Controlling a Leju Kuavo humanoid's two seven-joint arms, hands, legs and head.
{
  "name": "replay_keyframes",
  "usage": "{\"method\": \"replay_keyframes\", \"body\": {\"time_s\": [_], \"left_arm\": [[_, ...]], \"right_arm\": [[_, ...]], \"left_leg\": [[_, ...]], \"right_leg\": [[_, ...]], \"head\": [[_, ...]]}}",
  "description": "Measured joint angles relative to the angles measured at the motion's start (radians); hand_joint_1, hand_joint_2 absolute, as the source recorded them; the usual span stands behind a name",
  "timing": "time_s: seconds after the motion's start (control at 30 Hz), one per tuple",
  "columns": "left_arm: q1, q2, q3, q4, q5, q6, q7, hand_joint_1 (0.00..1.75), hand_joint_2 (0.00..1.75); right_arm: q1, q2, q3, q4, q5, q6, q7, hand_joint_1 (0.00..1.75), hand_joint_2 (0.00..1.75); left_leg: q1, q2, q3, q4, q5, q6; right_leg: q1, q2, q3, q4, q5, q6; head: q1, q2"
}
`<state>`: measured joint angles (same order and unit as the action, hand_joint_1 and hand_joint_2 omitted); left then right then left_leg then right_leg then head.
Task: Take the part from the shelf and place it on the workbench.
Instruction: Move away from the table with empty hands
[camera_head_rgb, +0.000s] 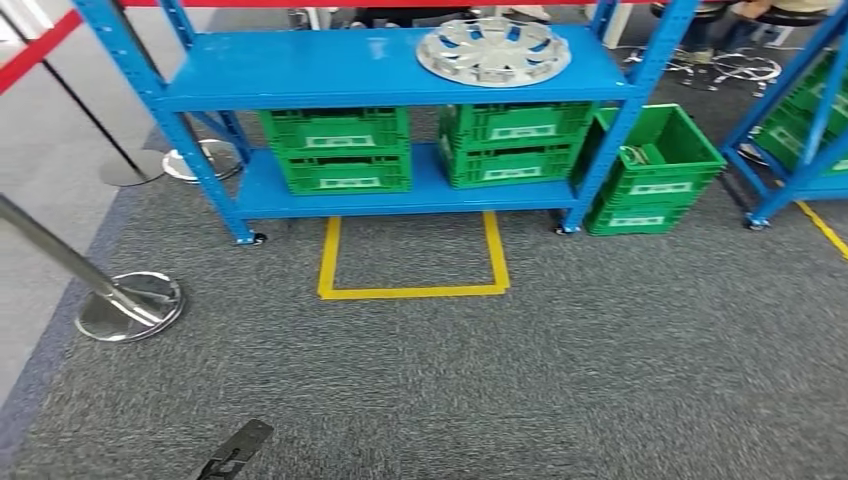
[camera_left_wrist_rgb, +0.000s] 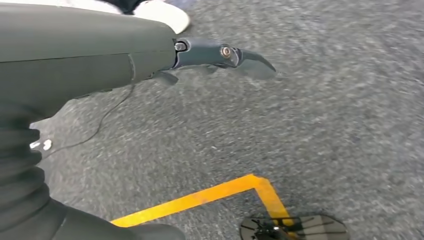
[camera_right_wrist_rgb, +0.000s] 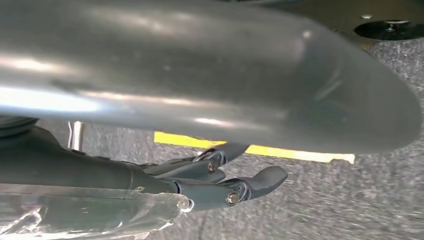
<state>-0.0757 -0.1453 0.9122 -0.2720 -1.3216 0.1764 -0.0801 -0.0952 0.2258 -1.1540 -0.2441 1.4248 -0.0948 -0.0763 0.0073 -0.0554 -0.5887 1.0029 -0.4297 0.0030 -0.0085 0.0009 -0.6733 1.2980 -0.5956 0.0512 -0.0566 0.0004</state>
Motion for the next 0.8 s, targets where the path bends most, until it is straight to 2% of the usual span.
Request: {"method": "replay_keyframes", "body": {"time_s": [0.03, 0.1, 0.13, 0.17, 0.23, 0.27, 0.3, 0.37, 0.4, 0.43, 0.63, 0.8], "left_arm": [[0.001, 0.0, 0.001, 0.0, 0.0, 0.0, 0.0, 0.0, 1.75], [0.0, 0.0, 0.002, 0.0, -0.001, -0.002, 0.0, 0.0, 1.75], [0.0, 0.0, 0.002, 0.0, -0.001, -0.002, 0.0, 0.0, 1.75], [0.001, 0.0, 0.003, 0.0, -0.001, -0.003, 0.0, 0.0, 1.75], [0.005, 0.0, 0.003, 0.0, -0.002, -0.003, -0.001, 0.0, 1.75], [0.007, 0.001, 0.004, 0.0, -0.003, -0.003, -0.002, 0.0, 1.31], [0.007, 0.001, 0.004, 0.0, -0.004, -0.003, -0.002, 0.0, 0.87], [0.007, 0.001, 0.004, 0.0, -0.006, -0.003, -0.002, 0.0, 0.0], [0.006, 0.001, 0.004, 0.0, -0.006, -0.004, -0.002, 0.0, 0.0], [0.006, 0.001, 0.005, 0.0, -0.006, -0.004, -0.002, 0.0, 0.0], [0.005, 0.0, 0.006, 0.0, -0.006, -0.004, -0.002, 0.0, 0.0], [0.006, 0.0, 0.006, 0.0, -0.006, -0.004, -0.002, 0.0, 0.0]], "right_arm": [[0.0, 0.0, 0.0, 0.0, 0.0, 0.0, 0.0, 0.0, 0.0], [-0.001, 0.0, 0.0, 0.0, -0.001, -0.001, -0.001, 0.0, 0.0], [-0.002, 0.0, 0.0, 0.0, -0.002, -0.001, -0.003, 0.0, 0.0], [-0.003, 0.0, 0.0, 0.0, -0.004, -0.001, -0.004, 0.0, 0.0], [-0.005, 0.0, 0.0, 0.0, -0.006, 0.002, -0.008, 0.0, 0.0], [-0.005, 0.0, 0.0, 0.0, -0.006, 0.003, -0.008, 0.0, 0.0], [-0.005, 0.0, -0.001, 0.0, -0.007, 0.004, -0.009, 0.0, 0.0], [-0.007, 0.0, -0.001, 0.0, -0.008, 0.004, -0.009, 0.0, 0.0], [-0.008, 0.0, -0.001, 0.0, -0.01, 0.005, -0.009, 0.0, 0.0], [-0.008, 0.0, -0.001, 0.0, -0.011, 0.005, -0.009, 0.0, 0.0], [-0.006, 0.0, -0.001, 0.0, -0.015, 0.005, -0.008, 0.0, 0.0], [-0.006, 0.0, -0.001, 0.0, -0.015, 0.005, -0.006, 0.0, 0.0]], "left_leg": [[0.0, -0.016, 0.002, 0.0, 0.0, -0.001], [0.001, -0.043, 0.002, 0.003, -0.001, -0.008], [0.001, -0.053, 0.0, 0.004, -0.001, -0.014], [0.002, -0.061, -0.004, 0.004, 0.001, -0.02], [0.005, -0.072, -0.008, -0.001, 0.007, -0.034], [0.006, -0.064, -0.007, -0.004, 0.01, -0.037], [0.006, -0.057, -0.005, -0.007, 0.011, -0.034], [0.003, -0.04, -0.003, -0.012, 0.017, -0.021], [0.004, -0.042, -0.004, -0.015, 0.018, -0.015], [0.004, -0.042, -0.004, -0.017, 0.021, -0.015], [0.006, -0.041, -0.004, -0.025, 0.025, -0.04], [0.005, -0.041, -0.004, -0.025, 0.024, -0.044]], "right_leg": [[-0.001, 0.009, 0.022, -0.059, 0.041, -0.002], [-0.007, 0.054, 0.075, -0.193, 0.107, -0.006], [-0.01, 0.075, 0.092, -0.233, 0.12, -0.007], [-0.011, 0.089, 0.098, -0.249, 0.122, -0.01], [-0.008, 0.082, 0.101, -0.253, 0.126, -0.019], [-0.007, 0.078, 0.1, -0.255, 0.127, -0.022], [-0.006, 0.074, 0.101, -0.258, 0.128, -0.023], [-0.004, 0.07, 0.101, -0.261, 0.128, -0.024], [-0.002, 0.069, 0.102, -0.26, 0.129, -0.026], [-0.001, 0.068, 0.101, -0.26, 0.13, -0.028], [0.001, 0.068, 0.098, -0.259, 0.132, -0.032], [0.0, 0.068, 0.099, -0.262, 0.132, -0.031]], "head": [[0.0, 0.0], [0.001, 0.0], [0.001, 0.0], [0.001, 0.0], [0.0, 0.0], [-0.001, 0.0], [-0.004, 0.0], [-0.007, 0.0], [-0.008, 0.0], [-0.008, 0.0], [-0.008, 0.0], [-0.007, 0.0]]}}
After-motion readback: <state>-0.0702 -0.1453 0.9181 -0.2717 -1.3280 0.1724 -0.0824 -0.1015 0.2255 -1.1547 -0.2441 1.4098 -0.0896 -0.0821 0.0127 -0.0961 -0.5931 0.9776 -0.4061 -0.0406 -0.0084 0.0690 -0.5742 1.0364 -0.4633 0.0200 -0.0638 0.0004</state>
